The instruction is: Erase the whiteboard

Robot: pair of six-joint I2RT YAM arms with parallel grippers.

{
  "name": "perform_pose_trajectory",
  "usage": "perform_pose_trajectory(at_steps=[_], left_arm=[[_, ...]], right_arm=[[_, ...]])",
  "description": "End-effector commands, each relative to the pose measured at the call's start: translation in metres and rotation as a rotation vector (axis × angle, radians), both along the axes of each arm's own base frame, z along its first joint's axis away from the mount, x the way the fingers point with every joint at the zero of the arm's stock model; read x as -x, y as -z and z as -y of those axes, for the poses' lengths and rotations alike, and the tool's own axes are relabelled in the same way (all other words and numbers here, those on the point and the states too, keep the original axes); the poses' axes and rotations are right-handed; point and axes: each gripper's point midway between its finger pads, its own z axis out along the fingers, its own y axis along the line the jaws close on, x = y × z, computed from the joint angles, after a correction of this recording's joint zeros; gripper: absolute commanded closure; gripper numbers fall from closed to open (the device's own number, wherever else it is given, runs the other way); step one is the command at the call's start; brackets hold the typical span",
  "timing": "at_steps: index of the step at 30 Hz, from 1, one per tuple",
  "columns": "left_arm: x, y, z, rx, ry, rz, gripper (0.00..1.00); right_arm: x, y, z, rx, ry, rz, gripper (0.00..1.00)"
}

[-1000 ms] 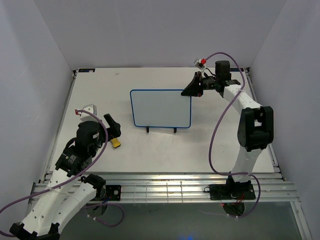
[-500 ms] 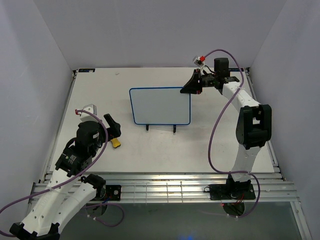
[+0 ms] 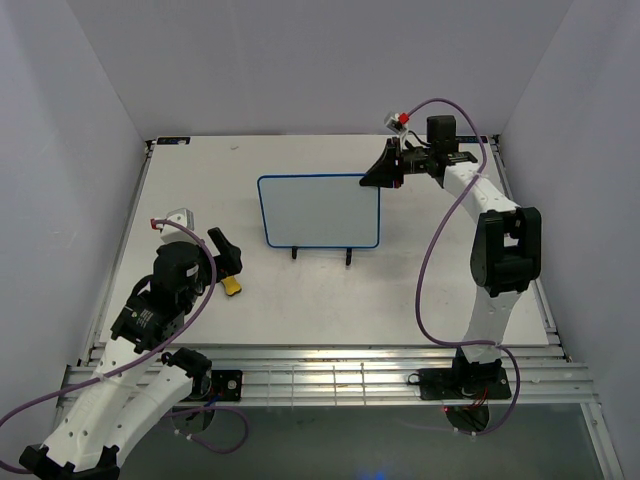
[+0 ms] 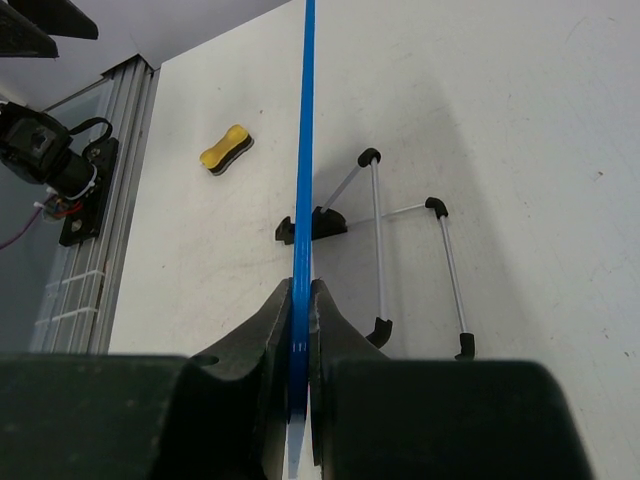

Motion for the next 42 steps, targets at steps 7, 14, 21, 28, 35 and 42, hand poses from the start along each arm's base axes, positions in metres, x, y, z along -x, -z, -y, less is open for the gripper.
perform_pose_trajectory(at_steps=[7,14,21,28,35,42], left_arm=[[-0.001,-0.003,0.000,0.006,-0.001,0.017,0.02],[-0.001,-0.002,0.001,0.007,0.002,0.015,0.02],[-0.001,-0.004,0.000,0.008,0.002,0.021,0.02],[-0.001,-0.005,0.001,0.011,0.005,0.024,0.02],[-0.001,-0.004,0.001,0.011,0.005,0.024,0.02],[-0.001,-0.004,0.001,0.010,0.007,0.023,0.02]], right_arm=[[0.005,0.016,0.003,0.005,-0.013,0.069,0.92],[0.015,0.034,0.007,0.013,-0.010,0.046,0.92],[0.013,0.034,0.018,0.012,0.012,0.033,0.92],[0.014,0.039,0.024,0.022,0.031,0.014,0.92],[0.012,0.038,0.029,0.052,0.045,0.011,0.92],[0.014,0.032,0.030,0.066,0.046,0.018,0.92]])
